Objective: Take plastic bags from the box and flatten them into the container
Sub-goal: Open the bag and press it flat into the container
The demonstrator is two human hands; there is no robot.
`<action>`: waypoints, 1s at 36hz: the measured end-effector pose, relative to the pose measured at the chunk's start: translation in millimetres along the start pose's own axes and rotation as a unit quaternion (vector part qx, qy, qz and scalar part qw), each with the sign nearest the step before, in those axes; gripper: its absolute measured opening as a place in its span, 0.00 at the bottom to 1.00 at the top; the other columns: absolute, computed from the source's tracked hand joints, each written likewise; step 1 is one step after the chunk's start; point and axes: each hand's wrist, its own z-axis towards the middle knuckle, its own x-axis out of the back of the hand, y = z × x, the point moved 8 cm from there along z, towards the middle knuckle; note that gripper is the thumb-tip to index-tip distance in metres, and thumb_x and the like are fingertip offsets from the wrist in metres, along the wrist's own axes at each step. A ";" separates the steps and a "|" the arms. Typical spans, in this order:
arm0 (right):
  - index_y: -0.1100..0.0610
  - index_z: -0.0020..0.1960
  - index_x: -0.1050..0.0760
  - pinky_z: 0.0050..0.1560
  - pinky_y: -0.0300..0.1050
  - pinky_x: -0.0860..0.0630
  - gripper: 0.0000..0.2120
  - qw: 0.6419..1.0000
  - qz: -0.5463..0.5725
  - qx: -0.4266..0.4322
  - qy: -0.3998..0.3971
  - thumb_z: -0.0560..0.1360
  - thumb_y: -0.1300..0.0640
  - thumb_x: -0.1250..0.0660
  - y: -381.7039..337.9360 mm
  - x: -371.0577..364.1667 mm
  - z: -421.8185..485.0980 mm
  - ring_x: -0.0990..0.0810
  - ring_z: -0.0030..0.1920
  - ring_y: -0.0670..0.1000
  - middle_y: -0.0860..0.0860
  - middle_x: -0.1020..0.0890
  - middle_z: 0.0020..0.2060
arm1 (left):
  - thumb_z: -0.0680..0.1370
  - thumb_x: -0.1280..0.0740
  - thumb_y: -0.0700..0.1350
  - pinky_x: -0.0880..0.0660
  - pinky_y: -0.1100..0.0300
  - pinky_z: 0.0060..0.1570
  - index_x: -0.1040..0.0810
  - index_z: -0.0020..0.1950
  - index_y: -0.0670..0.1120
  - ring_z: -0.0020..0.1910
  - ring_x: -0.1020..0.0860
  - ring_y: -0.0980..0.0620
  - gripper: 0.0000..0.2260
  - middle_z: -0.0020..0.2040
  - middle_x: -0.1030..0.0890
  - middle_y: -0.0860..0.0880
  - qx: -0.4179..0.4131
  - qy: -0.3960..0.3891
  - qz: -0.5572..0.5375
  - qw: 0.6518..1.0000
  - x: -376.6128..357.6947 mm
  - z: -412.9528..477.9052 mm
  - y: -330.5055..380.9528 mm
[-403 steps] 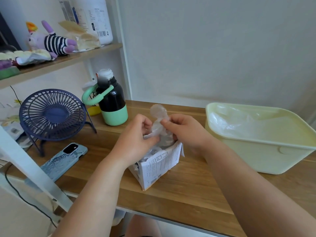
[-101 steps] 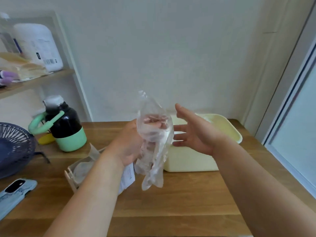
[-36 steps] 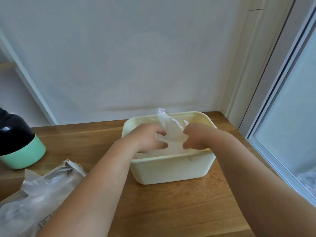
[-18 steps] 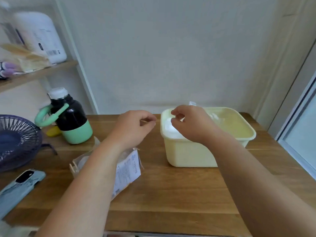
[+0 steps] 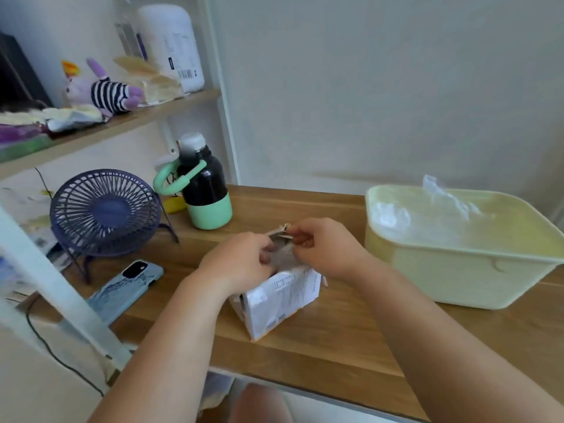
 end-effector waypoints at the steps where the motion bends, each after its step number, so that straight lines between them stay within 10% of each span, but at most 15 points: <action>1: 0.52 0.60 0.22 0.53 0.39 0.26 0.17 1.000 -0.001 -0.001 -0.007 0.73 0.63 0.37 0.1 -0.8 0.8 0.22 0.52 0.46 0.46 0.19 0.50 | 0.77 0.34 0.47 0.24 0.58 0.52 0.25 0.66 0.54 0.49 0.24 0.57 0.16 0.47 0.21 0.59 0.002 0.006 0.008 1.000 -0.3 1.6 -0.7; 12: 0.50 0.65 0.26 0.43 0.34 0.29 0.21 0.998 0.061 0.001 -0.001 0.73 0.59 0.31 7.1 2.5 -2.6 0.26 0.39 0.40 0.41 0.24 0.45 | 0.80 0.38 0.47 0.24 0.54 0.45 0.23 0.46 0.52 0.43 0.24 0.56 0.06 0.44 0.23 0.56 -0.073 0.175 -0.086 0.978 15.1 5.3 8.9; 22: 0.53 0.68 0.29 0.48 0.33 0.27 0.22 0.989 0.143 -0.037 -0.008 0.75 0.64 0.37 17.0 4.0 -5.4 0.22 0.52 0.45 0.46 0.21 0.52 | 0.78 0.34 0.50 0.22 0.52 0.47 0.21 0.54 0.58 0.48 0.22 0.55 0.07 0.45 0.21 0.60 -0.037 0.059 0.004 0.998 -8.2 18.1 5.1; 30: 0.52 0.54 0.23 0.45 0.39 0.25 0.10 0.983 0.180 -0.018 -0.009 0.72 0.55 0.29 16.2 2.4 -11.1 0.21 0.44 0.45 0.46 0.19 0.44 | 0.76 0.30 0.45 0.28 0.64 0.43 0.19 0.44 0.49 0.39 0.23 0.60 0.02 0.39 0.19 0.54 -0.075 0.151 -0.344 0.924 17.1 2.8 3.4; 36: 0.50 0.43 0.20 0.38 0.32 0.28 0.06 0.981 0.193 0.003 0.004 0.77 0.52 0.34 8.7 1.3 -10.1 0.24 0.36 0.44 0.45 0.20 0.36 | 0.78 0.33 0.47 0.24 0.41 0.53 0.25 0.49 0.39 0.47 0.21 0.40 0.10 0.47 0.21 0.37 -0.067 0.171 -0.432 0.883 27.1 -5.3 1.6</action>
